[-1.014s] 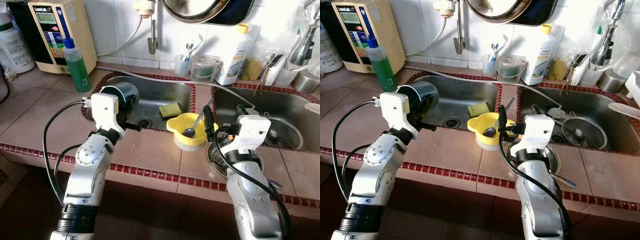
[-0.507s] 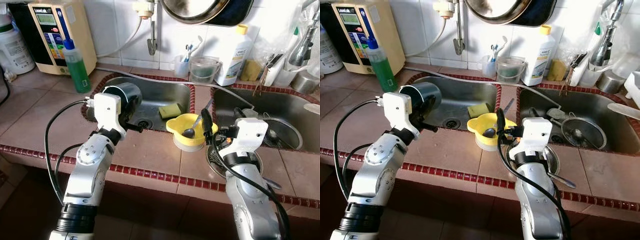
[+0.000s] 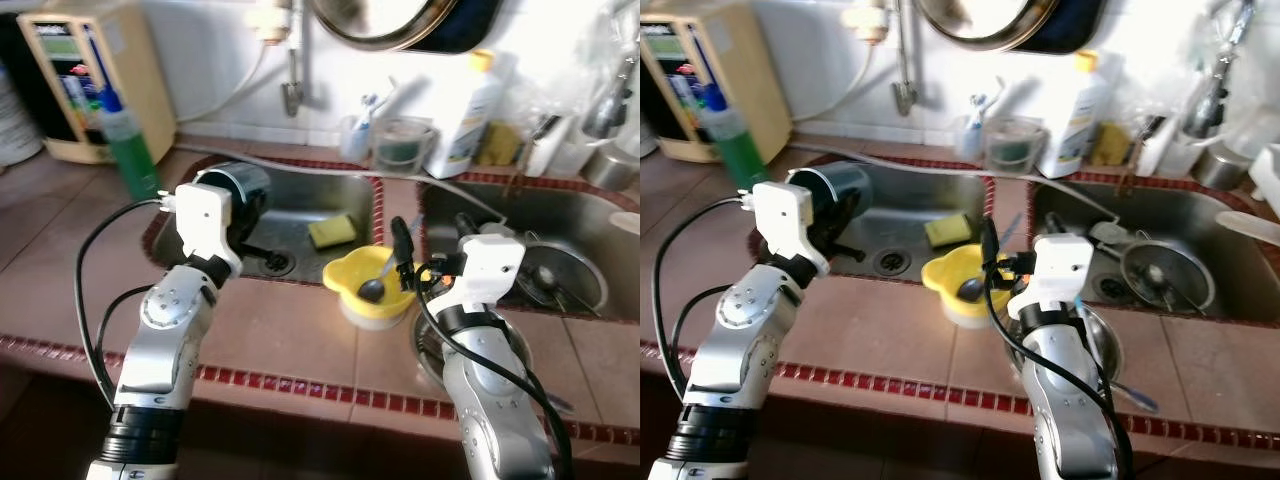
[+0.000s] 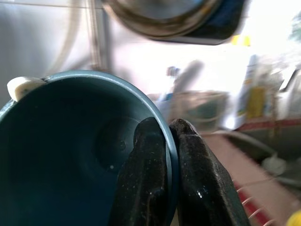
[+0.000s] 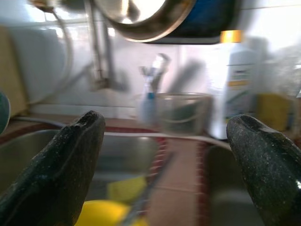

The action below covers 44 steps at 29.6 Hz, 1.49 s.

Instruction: Kitchen organization

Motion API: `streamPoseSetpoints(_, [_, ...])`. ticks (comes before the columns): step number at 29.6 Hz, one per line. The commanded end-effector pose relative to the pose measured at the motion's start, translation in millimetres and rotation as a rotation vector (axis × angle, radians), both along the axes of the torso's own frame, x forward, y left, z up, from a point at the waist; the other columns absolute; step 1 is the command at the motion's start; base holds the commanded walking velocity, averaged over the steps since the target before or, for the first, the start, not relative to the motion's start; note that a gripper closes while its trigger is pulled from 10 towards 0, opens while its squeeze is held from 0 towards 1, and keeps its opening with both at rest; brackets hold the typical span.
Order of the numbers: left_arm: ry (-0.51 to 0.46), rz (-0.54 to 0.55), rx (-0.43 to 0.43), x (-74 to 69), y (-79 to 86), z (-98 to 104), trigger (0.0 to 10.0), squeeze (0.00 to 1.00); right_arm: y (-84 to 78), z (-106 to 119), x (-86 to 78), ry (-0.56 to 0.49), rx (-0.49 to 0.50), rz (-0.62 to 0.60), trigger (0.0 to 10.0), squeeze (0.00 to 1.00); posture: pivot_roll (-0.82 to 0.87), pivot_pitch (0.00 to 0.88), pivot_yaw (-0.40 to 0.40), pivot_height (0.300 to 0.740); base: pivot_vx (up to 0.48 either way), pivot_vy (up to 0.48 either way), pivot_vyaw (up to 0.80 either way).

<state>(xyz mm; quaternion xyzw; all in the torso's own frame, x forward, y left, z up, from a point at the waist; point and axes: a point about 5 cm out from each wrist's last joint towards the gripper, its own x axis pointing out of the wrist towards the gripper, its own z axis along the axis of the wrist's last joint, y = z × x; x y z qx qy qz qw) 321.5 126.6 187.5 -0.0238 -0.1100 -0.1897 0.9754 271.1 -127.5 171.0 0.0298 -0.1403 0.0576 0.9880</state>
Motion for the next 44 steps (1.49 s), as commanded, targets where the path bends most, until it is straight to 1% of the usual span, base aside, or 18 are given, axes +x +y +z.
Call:
streamPoseSetpoints(1, [-0.017,-0.032,0.003,-1.7,-5.0,4,10.0,0.00,-2.4,4,-1.3,-0.016,-0.004,-0.006,10.0,0.00,-0.12,0.000,0.023,0.740,0.000,0.000,0.00])
streamPoseSetpoints(4, [-0.040,-0.035,0.000,-2.9,-6.7,6,10.0,0.00,-2.2,4,-1.3,-0.015,-0.005,-0.004,10.0,0.00,-0.12,0.000,0.023,0.740,0.000,0.000,0.00])
streamPoseSetpoints(8, [-0.022,-0.065,-0.010,-2.4,-9.3,5,10.0,0.00,-0.4,4,-1.7,-0.012,-0.012,0.009,10.0,0.00,-0.12,0.000,0.020,0.740,0.000,0.000,0.00])
streamPoseSetpoints(10, [-0.027,-0.072,0.017,0.3,-9.5,6,10.0,0.00,1.1,4,-3.5,-0.007,-0.019,0.035,10.0,0.00,-0.13,0.000,0.024,0.740,0.000,0.000,0.00])
streamPoseSetpoints(12, [-0.024,-0.076,0.026,1.3,-9.5,5,10.0,0.00,1.4,4,-4.1,-0.005,-0.021,0.042,10.0,0.00,-0.13,0.000,0.024,0.740,0.000,0.000,0.00])
streamPoseSetpoints(16, [-0.025,-0.121,0.072,7.8,-12.6,3,10.0,0.00,1.7,3,-9.8,0.016,-0.036,0.088,10.0,0.00,-0.15,0.000,0.027,0.740,0.000,0.000,0.00])
streamPoseSetpoints(17, [-0.019,-0.125,0.070,8.9,-12.6,3,10.0,0.00,1.8,3,-10.5,0.018,-0.040,0.092,10.0,0.00,-0.15,0.000,0.027,0.740,0.000,0.000,0.00])
streamPoseSetpoints(19, [-0.028,-0.128,0.094,11.8,-12.3,3,10.0,0.00,2.2,3,-12.4,0.021,-0.052,0.102,10.0,0.00,-0.16,0.000,0.031,0.740,0.000,0.000,0.00])
streamPoseSetpoints(28, [-0.015,-0.144,0.103,22.7,-16.1,0,10.0,0.00,2.6,4,-16.5,0.034,-0.062,0.116,10.0,0.00,-0.18,0.001,0.034,0.740,0.000,0.000,0.00])
streamPoseSetpoints(30, [-0.016,-0.153,0.107,26.3,-18.7,-1,10.0,0.00,3.9,5,-17.9,0.038,-0.065,0.128,10.0,0.00,-0.19,0.003,0.038,0.740,0.000,0.000,0.00])
streamPoseSetpoints(36, [-0.013,-0.167,0.112,31.3,-20.7,-2,10.0,0.00,6.8,5,-20.9,0.050,-0.074,0.160,10.0,0.00,-0.20,0.006,0.040,0.740,0.000,0.000,0.00])
streamPoseSetpoints(41, [-0.025,-0.173,0.145,40.7,-24.0,1,10.0,0.00,10.0,5,-24.0,0.070,-0.082,0.188,10.0,0.00,-0.20,0.017,0.039,0.740,0.000,0.000,0.00])
streamPoseSetpoints(43, [-0.021,-0.171,0.146,45.5,-25.0,2,10.0,0.00,11.3,3,-25.5,0.082,-0.083,0.198,10.0,0.00,-0.20,0.023,0.038,0.740,0.000,0.000,0.00])
streamPoseSetpoints(44, [-0.021,-0.171,0.146,45.5,-25.0,2,10.0,0.00,11.3,3,-25.5,0.082,-0.083,0.198,10.0,0.00,-0.20,0.023,0.038,0.740,0.000,0.000,0.00])
